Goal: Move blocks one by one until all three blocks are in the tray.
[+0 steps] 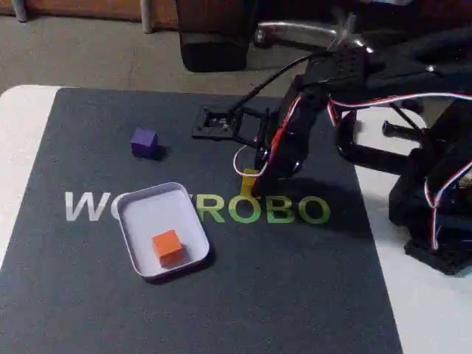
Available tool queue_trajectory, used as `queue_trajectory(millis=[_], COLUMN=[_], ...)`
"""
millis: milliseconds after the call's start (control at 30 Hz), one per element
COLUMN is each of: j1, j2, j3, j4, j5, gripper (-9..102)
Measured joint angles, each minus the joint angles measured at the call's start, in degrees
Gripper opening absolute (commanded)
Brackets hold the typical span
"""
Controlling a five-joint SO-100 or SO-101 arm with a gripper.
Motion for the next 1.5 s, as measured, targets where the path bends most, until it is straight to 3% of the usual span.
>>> queue_trajectory(millis=[533, 900, 1167, 1500], j1=[-12.57, -13.71, -12.57, -11.69], j2=[10.81, -6.86, -10.2, -11.16], j3=[-2.55, -18.11, -19.51, -19.6], j4=[-14.85, -16.52, -16.61, -16.61], j5=[21.88, 23.38, 20.39, 16.52], gripper=[-8, -7, -5, 16])
